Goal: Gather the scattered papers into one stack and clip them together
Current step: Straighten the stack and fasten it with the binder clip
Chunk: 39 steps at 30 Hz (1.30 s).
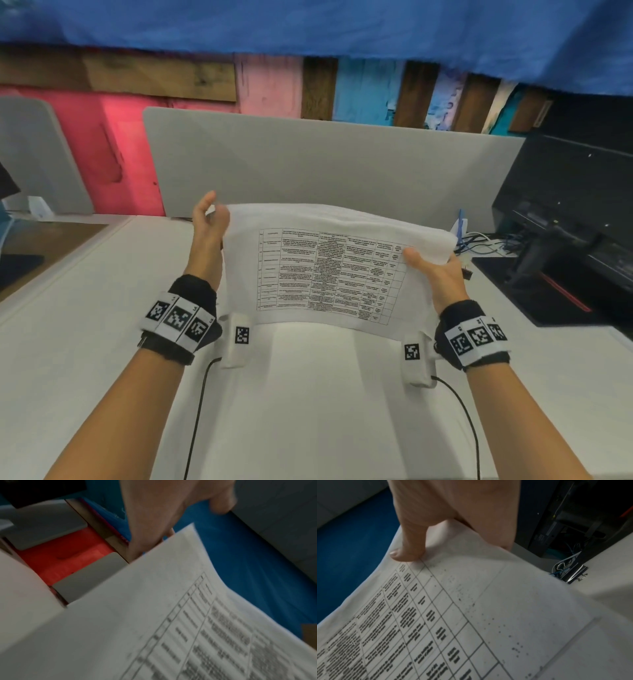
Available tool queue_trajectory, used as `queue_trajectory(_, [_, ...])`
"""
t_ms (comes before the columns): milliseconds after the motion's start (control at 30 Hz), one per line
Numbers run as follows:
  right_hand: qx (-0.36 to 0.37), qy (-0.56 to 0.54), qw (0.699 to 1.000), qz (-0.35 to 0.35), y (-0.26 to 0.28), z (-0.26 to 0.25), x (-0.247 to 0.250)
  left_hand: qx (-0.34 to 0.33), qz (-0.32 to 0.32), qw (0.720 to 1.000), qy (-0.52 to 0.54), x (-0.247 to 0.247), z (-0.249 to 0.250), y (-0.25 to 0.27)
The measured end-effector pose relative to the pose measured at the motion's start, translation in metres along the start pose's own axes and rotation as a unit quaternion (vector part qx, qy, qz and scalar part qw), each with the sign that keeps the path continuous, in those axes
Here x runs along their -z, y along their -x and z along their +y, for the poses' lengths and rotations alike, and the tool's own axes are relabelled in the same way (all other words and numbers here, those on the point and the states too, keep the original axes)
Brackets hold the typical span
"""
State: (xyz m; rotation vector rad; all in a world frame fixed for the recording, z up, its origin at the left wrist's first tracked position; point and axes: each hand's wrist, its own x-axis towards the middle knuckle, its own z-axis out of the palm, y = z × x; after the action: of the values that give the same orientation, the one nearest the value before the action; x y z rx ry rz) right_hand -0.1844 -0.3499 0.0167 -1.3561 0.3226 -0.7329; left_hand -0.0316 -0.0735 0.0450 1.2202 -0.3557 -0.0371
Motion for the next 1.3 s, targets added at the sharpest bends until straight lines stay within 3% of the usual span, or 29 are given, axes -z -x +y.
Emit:
queue_trajectory(100, [-0.020,0.011,1.000,-0.013,0.002,-0.001,0.001,0.004,-0.066,0.994,-0.090,0.008,-0.017,0.007])
queue_trajectory(200, [-0.035,0.023,0.999,-0.013,0.007,-0.002,-0.004,0.052,-0.025,0.988,-0.144,0.007,-0.027,0.008])
queue_trajectory(300, [-0.013,0.006,1.000,0.023,0.014,-0.002,-0.011,0.059,0.004,0.988,-0.142,0.001,-0.025,0.006])
queue_trajectory(400, [0.044,-0.030,0.998,0.040,0.015,-0.011,-0.013,0.003,0.018,0.995,-0.094,-0.006,-0.010,0.005])
queue_trajectory(533, [0.091,-0.029,0.995,0.036,0.016,-0.024,-0.008,-0.027,-0.023,0.999,-0.041,0.003,0.000,0.002])
queue_trajectory(667, [0.040,-0.002,0.999,0.013,0.024,-0.001,0.001,0.041,-0.068,0.996,-0.047,0.015,-0.019,0.012])
queue_trajectory(733, [0.015,-0.001,1.000,0.028,0.028,0.010,-0.003,0.052,-0.033,0.996,-0.067,0.010,-0.027,0.016])
queue_trajectory(867, [0.032,-0.031,0.996,0.081,0.025,0.001,-0.014,-0.008,0.048,0.998,-0.042,0.000,-0.020,0.011])
queue_trajectory(1000, [0.069,-0.022,0.995,0.072,0.028,-0.012,-0.009,-0.061,0.025,0.997,-0.043,0.009,-0.009,0.012])
queue_trajectory(1167, [0.026,0.002,0.999,0.025,0.039,0.001,-0.007,0.053,-0.063,0.995,-0.055,0.030,-0.030,0.023])
queue_trajectory(1300, [0.038,-0.023,0.998,0.046,0.039,-0.003,-0.018,0.038,-0.008,0.998,-0.046,0.019,-0.027,0.023])
